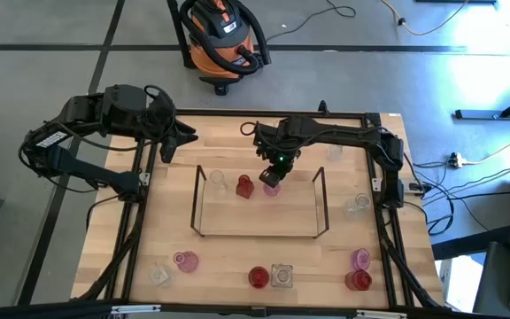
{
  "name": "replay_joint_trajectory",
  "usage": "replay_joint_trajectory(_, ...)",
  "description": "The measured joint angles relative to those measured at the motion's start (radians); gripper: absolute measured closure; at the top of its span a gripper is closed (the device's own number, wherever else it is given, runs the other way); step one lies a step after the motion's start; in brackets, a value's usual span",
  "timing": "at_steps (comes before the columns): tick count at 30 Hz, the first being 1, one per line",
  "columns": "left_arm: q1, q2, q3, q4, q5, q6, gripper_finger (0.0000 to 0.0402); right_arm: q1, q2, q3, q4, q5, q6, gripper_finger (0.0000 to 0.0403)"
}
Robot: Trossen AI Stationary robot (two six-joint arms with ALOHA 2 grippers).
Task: Sort vases onto shelf
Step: Put the top center purple flower vase on the shelf
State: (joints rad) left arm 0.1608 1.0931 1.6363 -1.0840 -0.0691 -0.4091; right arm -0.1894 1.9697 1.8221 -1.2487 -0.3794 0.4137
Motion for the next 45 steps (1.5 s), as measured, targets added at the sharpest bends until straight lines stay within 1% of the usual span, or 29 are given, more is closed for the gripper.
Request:
replay_joint_trajectory(4, 0.0, 0.0, 0.0, 0.0, 0.0, 0.0, 0.0288, 0.0, 0.0, 0.0, -0.001, -0.006, 0.0, 0.0333)
replay_joint_trajectory(17, 0.0, 0.0, 0.0, 0.0, -0.001, 0.0, 0.0288, 0.0, 0.0, 0.0, -0.001, -0.041, -0.005, 0.0336)
replay_joint_trajectory(21, 0.0, 0.0, 0.0, 0.0, -0.001, 0.0, 0.0288, 0.0, 0.0, 0.0, -0.007, -0.038, -0.027, 0.0353)
replay_joint_trajectory(25, 0.0, 0.0, 0.0, 0.0, -0.001, 0.0, 0.0288, 0.0, 0.0, 0.0, -0.044, -0.031, -0.054, 0.0393)
replay_joint_trajectory(26, 0.0, 0.0, 0.0, 0.0, -0.001, 0.0, 0.0288, 0.0, 0.0, 0.001, -0.062, -0.026, -0.058, 0.0396)
replay_joint_trajectory(30, 0.0, 0.0, 0.0, 0.0, -0.001, 0.0, 0.0288, 0.0, 0.0, 0.002, -0.182, 0.009, -0.098, 0.0389)
replay_joint_trajectory(33, 0.0, 0.0, 0.0, 0.0, -0.001, 0.0, 0.0288, 0.0, 0.0, 0.002, -0.246, 0.037, -0.128, 0.0397)
replay_joint_trajectory(39, 0.0, 0.0, 0.0, 0.0, -0.001, 0.0, 0.0288, 0.0, 0.0, 0.002, -0.268, 0.053, -0.129, 0.0398)
replay_joint_trajectory(45, 0.0, 0.0, 0.0, -0.007, -0.001, 0.015, 0.0288, 0.0, -0.019, 0.001, -0.305, 0.117, -0.124, 0.04)
